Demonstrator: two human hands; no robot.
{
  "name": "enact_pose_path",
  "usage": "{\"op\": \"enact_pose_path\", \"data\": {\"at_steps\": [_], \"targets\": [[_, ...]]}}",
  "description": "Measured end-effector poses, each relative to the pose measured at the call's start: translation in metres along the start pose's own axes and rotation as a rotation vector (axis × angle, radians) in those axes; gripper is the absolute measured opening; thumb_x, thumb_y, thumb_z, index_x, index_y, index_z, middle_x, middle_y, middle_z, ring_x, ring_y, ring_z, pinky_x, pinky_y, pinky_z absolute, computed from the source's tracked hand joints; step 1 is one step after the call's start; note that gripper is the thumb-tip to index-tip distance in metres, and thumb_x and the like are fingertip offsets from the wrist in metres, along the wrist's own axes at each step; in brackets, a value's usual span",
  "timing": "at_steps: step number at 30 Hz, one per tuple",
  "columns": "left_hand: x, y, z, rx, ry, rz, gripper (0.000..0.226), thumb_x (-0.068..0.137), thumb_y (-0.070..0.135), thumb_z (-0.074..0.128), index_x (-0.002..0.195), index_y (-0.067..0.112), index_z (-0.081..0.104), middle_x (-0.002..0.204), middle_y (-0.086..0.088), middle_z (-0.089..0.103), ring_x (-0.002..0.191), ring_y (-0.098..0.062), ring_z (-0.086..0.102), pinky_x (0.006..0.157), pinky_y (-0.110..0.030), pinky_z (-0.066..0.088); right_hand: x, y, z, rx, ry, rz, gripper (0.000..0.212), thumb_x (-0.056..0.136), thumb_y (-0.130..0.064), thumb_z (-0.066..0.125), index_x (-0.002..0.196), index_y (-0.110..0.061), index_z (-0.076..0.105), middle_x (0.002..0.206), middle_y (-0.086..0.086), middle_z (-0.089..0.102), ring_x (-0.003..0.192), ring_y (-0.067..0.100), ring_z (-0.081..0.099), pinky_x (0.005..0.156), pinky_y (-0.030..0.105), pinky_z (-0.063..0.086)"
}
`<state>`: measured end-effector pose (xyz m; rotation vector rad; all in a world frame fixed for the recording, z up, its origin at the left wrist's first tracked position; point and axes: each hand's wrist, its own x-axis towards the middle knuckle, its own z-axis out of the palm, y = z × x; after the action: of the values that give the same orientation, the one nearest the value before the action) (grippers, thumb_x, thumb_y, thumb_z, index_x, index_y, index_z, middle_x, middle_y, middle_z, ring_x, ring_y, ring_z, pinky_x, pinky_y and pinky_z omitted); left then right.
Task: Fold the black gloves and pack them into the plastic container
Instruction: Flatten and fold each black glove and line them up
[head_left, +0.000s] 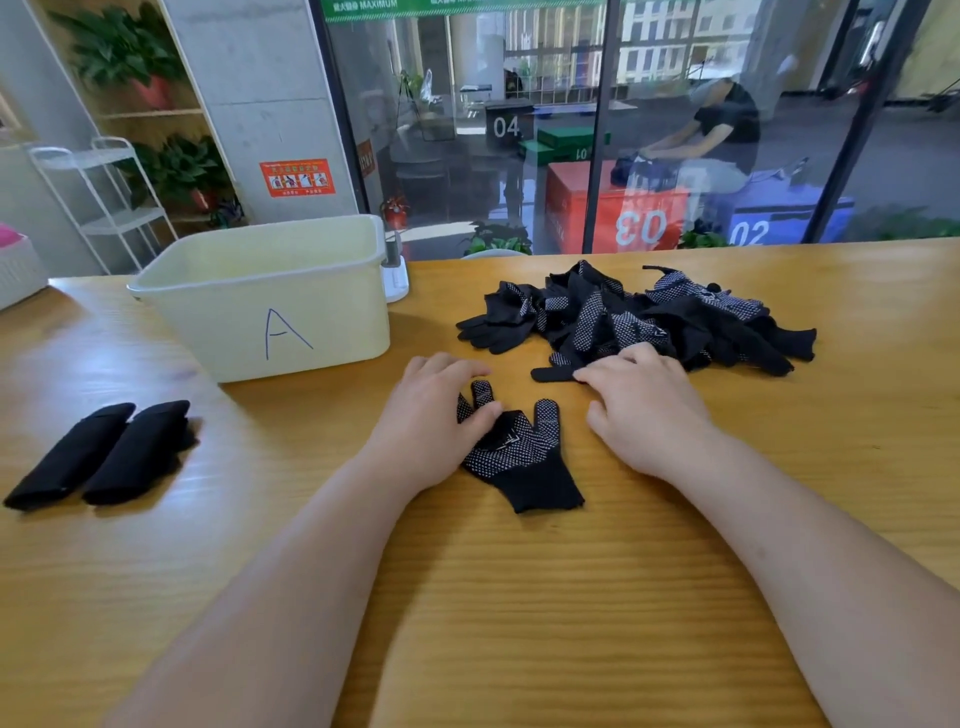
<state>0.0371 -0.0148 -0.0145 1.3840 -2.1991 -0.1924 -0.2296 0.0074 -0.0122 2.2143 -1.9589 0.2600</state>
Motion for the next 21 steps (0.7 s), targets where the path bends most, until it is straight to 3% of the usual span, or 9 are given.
{"op": "enact_pose_path", "data": {"at_steps": [2,5,9,13,15,18,21], "targets": [[-0.001,0.003,-0.004,-0.031,-0.038,0.05,0.052,0.099,0.059,0.066,0.144,0.034,0.061,0.127,0.016,0.06,0.12,-0.008,0.045,0.106,-0.033,0.043,-0.007,0.004,-0.006,0.047,0.059,-0.033,0.043,0.104,-0.041,0.054,0.147,-0.04,0.057,0.138,-0.021,0.062,0.13,0.015,0.042,0.11,0.041,0.038],[-0.004,0.011,-0.006,-0.066,-0.11,0.146,0.055,0.095,0.065,0.067,0.142,0.037,0.061,0.118,0.023,0.06,0.111,-0.003,0.051,0.108,-0.036,0.046,-0.013,0.01,-0.004,0.133,0.111,-0.044,0.041,0.099,-0.046,0.065,0.139,-0.043,0.062,0.118,-0.023,0.066,0.118,0.014,0.047,0.101,0.042,0.045],[-0.009,0.017,-0.001,-0.042,-0.214,0.213,0.073,0.083,0.084,0.062,0.143,0.043,0.057,0.125,0.022,0.059,0.114,-0.005,0.053,0.104,-0.04,0.05,-0.005,0.013,0.002,0.038,0.116,0.067,0.041,0.101,-0.056,0.058,0.137,-0.039,0.066,0.127,-0.013,0.062,0.122,0.021,0.049,0.098,0.042,0.047],[-0.009,0.017,0.0,-0.044,-0.245,0.212,0.077,0.08,0.079,0.073,0.146,0.043,0.055,0.136,0.019,0.055,0.123,-0.009,0.053,0.108,-0.042,0.049,0.005,0.013,0.006,0.014,0.218,0.056,0.027,0.102,-0.046,0.062,0.121,-0.034,0.076,0.109,-0.011,0.07,0.104,0.02,0.055,0.087,0.041,0.049],[-0.01,0.014,-0.002,-0.078,-0.231,0.175,0.075,0.081,0.071,0.079,0.147,0.044,0.055,0.141,0.021,0.051,0.126,-0.009,0.055,0.11,-0.042,0.049,0.001,0.013,-0.003,0.313,0.337,0.052,0.021,0.102,-0.041,0.065,0.115,-0.03,0.076,0.099,-0.014,0.07,0.096,0.015,0.058,0.083,0.038,0.05],[-0.009,0.012,-0.005,-0.076,-0.203,0.136,0.07,0.086,0.061,0.081,0.148,0.043,0.055,0.148,0.022,0.046,0.131,-0.01,0.053,0.113,-0.041,0.047,-0.003,0.016,-0.017,0.827,0.557,0.212,0.01,0.103,-0.032,0.068,0.111,-0.031,0.074,0.094,-0.017,0.073,0.088,0.001,0.067,0.081,0.023,0.051],[-0.008,0.01,-0.006,-0.037,-0.16,0.111,0.067,0.09,0.055,0.08,0.15,0.04,0.054,0.149,0.021,0.045,0.137,-0.01,0.048,0.116,-0.04,0.044,-0.002,0.032,-0.017,0.994,0.564,0.422,0.005,0.101,-0.037,0.071,0.105,-0.037,0.075,0.092,-0.014,0.076,0.087,0.006,0.071,0.083,0.033,0.057]]}}
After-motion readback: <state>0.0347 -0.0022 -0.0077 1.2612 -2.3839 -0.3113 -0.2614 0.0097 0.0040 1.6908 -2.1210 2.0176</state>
